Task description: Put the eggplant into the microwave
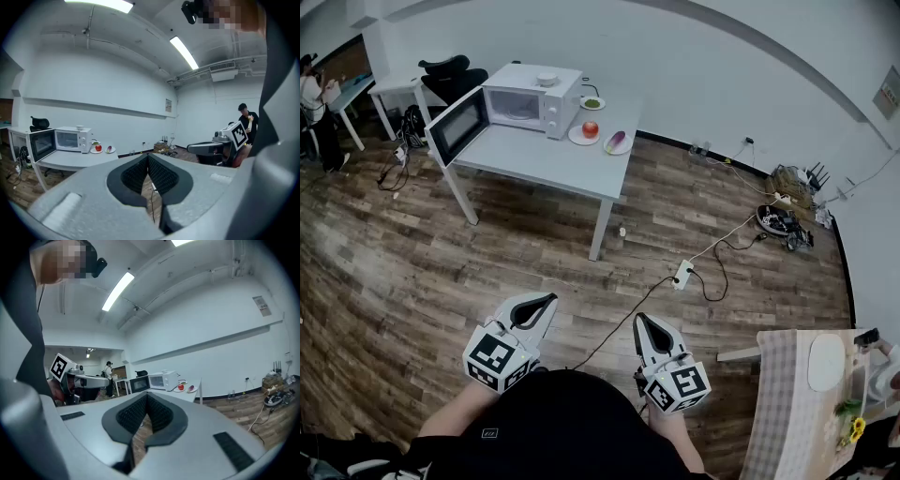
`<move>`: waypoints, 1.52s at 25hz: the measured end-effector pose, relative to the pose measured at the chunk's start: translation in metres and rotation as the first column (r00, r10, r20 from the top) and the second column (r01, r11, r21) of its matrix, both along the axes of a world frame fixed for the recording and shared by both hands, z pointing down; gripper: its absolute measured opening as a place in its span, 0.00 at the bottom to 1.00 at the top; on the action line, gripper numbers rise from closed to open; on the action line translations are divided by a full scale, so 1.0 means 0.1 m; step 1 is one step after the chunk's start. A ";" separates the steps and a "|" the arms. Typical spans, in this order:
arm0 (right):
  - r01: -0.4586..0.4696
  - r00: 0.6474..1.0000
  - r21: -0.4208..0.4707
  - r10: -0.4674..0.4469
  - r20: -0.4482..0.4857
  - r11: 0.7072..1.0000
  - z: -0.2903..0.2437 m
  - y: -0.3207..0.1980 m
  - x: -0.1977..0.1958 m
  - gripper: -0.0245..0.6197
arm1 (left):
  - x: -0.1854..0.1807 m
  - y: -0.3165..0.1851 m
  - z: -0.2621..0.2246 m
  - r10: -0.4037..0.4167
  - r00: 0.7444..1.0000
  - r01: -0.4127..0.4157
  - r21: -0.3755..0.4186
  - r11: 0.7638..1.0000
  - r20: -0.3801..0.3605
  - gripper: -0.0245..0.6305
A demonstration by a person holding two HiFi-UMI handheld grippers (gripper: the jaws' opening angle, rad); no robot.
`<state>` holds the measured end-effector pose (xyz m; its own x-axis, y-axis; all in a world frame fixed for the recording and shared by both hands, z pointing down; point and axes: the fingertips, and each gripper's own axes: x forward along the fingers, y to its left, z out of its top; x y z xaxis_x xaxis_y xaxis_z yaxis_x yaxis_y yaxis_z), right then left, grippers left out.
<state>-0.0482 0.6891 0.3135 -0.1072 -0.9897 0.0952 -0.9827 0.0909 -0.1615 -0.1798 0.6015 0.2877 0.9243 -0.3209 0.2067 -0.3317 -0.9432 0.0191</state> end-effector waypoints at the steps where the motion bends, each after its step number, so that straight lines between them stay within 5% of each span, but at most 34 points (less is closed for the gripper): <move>1: -0.001 1.000 -0.001 0.001 0.002 1.000 0.00 0.01 0.01 0.06 | 0.01 0.01 0.00 0.000 1.000 0.000 -0.001 1.000 0.001 0.05; 24: 0.041 0.998 0.038 -0.043 0.053 0.998 0.10 0.04 0.57 0.06 | 0.69 -0.05 0.16 -0.026 0.999 0.027 -0.025 0.999 0.032 0.05; 38: -0.024 0.998 -0.001 0.024 0.063 1.000 0.27 -1.40 1.59 0.07 | 1.75 -1.58 0.34 0.041 0.999 -0.040 -0.025 0.999 0.034 0.05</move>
<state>0.1112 0.5492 0.3406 -0.0895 -0.9920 0.0894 -0.9724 0.0676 -0.2233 -0.0050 0.4437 0.3219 0.9287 -0.2779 0.2457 -0.2943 -0.9552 0.0317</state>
